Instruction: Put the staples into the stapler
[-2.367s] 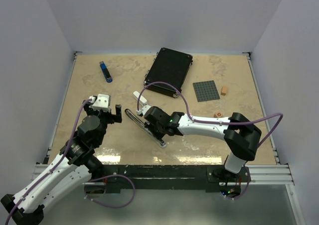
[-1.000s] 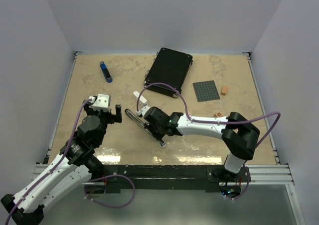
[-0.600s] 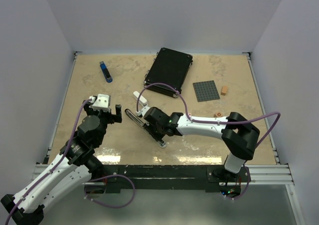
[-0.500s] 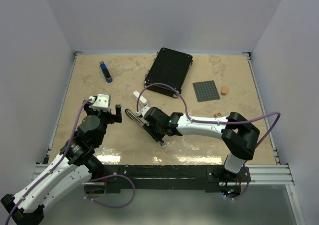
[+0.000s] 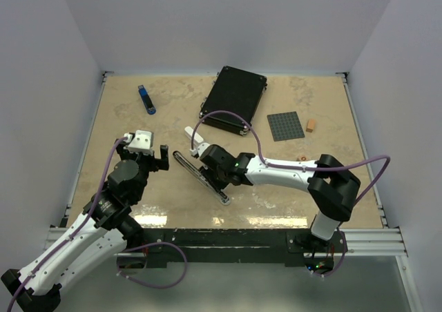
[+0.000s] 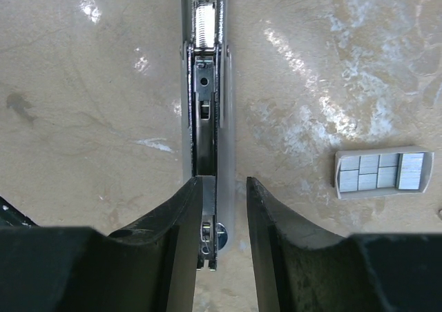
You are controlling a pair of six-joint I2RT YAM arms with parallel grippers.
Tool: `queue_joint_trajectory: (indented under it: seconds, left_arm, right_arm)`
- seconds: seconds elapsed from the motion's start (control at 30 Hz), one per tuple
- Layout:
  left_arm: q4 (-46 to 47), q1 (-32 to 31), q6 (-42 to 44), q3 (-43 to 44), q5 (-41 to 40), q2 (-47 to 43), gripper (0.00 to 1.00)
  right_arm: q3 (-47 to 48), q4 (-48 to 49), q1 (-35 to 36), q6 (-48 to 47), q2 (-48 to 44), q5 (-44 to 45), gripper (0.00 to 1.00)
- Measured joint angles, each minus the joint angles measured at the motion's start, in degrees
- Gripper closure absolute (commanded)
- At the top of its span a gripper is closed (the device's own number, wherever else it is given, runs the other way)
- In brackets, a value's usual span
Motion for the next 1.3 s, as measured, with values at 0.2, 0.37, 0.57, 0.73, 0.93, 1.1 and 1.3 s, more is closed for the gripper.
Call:
queue_joint_trajectory:
  seconds: [0.2,0.37,0.57,0.73,0.93,1.1,1.3]
  left_arm:
    - [0.0,0.0,0.0,0.0,0.1,0.0,0.00]
    - [0.0,0.0,0.0,0.0,0.1,0.0,0.00]
    - [0.0,0.0,0.0,0.0,0.2,0.0,0.00]
    - [0.0,0.1,0.0,0.0,0.2,0.0,0.00]
    - [0.0,0.1,0.0,0.0,0.2,0.0,0.00]
    - [0.0,0.1,0.0,0.0,0.2,0.3,0.00]
    - [0.0,0.2,0.0,0.0,0.2,1.0,0.00]
  right_arm:
    - [1.7,0.2,-0.8,0.0,1.2,0.9,0.64]
    - [2.2,0.6,-0.8,0.0,4.0,1.0,0.64]
    - [2.5,1.0,-0.8,-0.1,4.0,1.0,0.64]
    - [2.1,1.1,-0.8,0.0,3.7,1.0,0.64]
    - [-0.6,0.5,-0.8,0.0,1.2,0.7,0.64]
    - [-2.6,-0.4,-0.8,-0.1,-0.6,-0.7,0.64]
    - [-4.3,-2.4,-0.7,-0.2,-2.9,-2.0,0.63]
